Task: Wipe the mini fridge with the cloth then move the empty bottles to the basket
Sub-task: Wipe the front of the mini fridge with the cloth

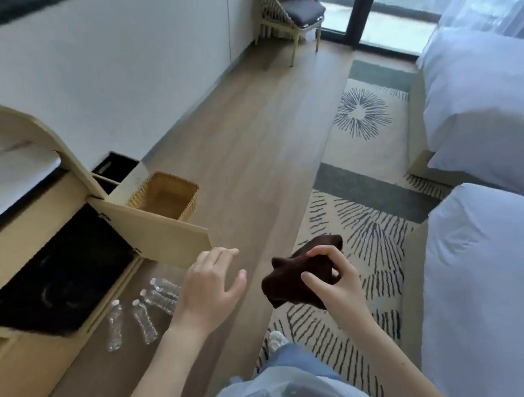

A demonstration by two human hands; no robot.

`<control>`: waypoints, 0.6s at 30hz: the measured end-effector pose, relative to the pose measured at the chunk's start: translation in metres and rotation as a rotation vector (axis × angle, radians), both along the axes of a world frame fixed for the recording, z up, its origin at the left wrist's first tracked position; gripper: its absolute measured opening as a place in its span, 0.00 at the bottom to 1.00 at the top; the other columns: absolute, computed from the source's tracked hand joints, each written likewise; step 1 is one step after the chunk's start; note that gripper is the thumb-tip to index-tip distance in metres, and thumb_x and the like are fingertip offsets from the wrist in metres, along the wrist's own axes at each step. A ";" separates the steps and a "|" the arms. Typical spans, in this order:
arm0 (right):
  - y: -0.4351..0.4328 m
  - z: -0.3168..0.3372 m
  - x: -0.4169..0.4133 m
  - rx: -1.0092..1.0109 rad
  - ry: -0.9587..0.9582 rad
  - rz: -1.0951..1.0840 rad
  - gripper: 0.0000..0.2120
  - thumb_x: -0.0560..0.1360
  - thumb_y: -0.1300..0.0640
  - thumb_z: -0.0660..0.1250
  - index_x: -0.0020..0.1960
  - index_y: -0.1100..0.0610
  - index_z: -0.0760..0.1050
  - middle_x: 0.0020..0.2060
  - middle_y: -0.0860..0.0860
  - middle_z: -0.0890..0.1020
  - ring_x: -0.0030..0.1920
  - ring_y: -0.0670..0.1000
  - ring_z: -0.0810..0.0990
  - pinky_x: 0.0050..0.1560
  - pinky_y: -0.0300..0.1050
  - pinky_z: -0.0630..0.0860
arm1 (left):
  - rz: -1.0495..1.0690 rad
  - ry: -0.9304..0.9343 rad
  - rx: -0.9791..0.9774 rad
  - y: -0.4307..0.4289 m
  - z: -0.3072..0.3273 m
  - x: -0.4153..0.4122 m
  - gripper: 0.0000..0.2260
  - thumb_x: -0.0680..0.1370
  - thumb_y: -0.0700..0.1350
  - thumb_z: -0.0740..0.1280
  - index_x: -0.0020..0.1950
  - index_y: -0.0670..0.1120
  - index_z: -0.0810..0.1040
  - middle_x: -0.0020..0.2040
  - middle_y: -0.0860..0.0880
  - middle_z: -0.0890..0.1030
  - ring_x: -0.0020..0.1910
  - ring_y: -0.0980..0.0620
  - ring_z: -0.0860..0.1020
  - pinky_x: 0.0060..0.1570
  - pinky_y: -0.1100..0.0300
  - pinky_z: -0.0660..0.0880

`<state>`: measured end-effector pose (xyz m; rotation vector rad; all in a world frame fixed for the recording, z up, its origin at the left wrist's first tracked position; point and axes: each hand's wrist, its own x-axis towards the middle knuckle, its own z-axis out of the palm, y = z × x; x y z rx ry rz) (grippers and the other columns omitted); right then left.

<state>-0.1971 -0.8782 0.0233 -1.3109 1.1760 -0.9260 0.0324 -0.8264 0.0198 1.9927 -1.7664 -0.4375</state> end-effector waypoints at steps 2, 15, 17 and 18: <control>-0.041 0.003 0.008 0.006 0.001 0.117 0.15 0.72 0.72 0.70 0.53 0.56 0.77 0.48 0.56 0.79 0.43 0.47 0.83 0.34 0.43 0.81 | 0.133 -0.005 -0.014 -0.016 0.006 0.004 0.23 0.76 0.56 0.56 0.62 0.44 0.79 0.58 0.50 0.81 0.58 0.48 0.77 0.56 0.56 0.73; -0.120 0.009 0.144 -0.058 0.024 0.834 0.17 0.71 0.73 0.70 0.52 0.53 0.78 0.43 0.39 0.81 0.43 0.39 0.81 0.34 0.33 0.78 | 0.876 -0.008 0.013 0.058 0.007 0.026 0.16 0.78 0.48 0.67 0.64 0.45 0.77 0.60 0.51 0.80 0.60 0.52 0.75 0.55 0.64 0.68; -0.108 0.005 0.170 -0.044 0.023 0.919 0.16 0.71 0.73 0.70 0.52 0.54 0.78 0.43 0.39 0.81 0.43 0.39 0.81 0.34 0.34 0.78 | 0.957 -0.001 0.017 0.078 0.006 0.030 0.16 0.78 0.48 0.67 0.64 0.45 0.77 0.59 0.52 0.79 0.59 0.52 0.75 0.54 0.63 0.70; -0.100 0.003 0.182 -0.036 0.024 0.959 0.16 0.72 0.72 0.70 0.52 0.54 0.78 0.43 0.39 0.82 0.44 0.40 0.82 0.35 0.35 0.79 | 0.998 0.003 0.018 0.089 0.005 0.032 0.16 0.78 0.48 0.67 0.65 0.45 0.77 0.59 0.53 0.79 0.59 0.52 0.75 0.54 0.62 0.71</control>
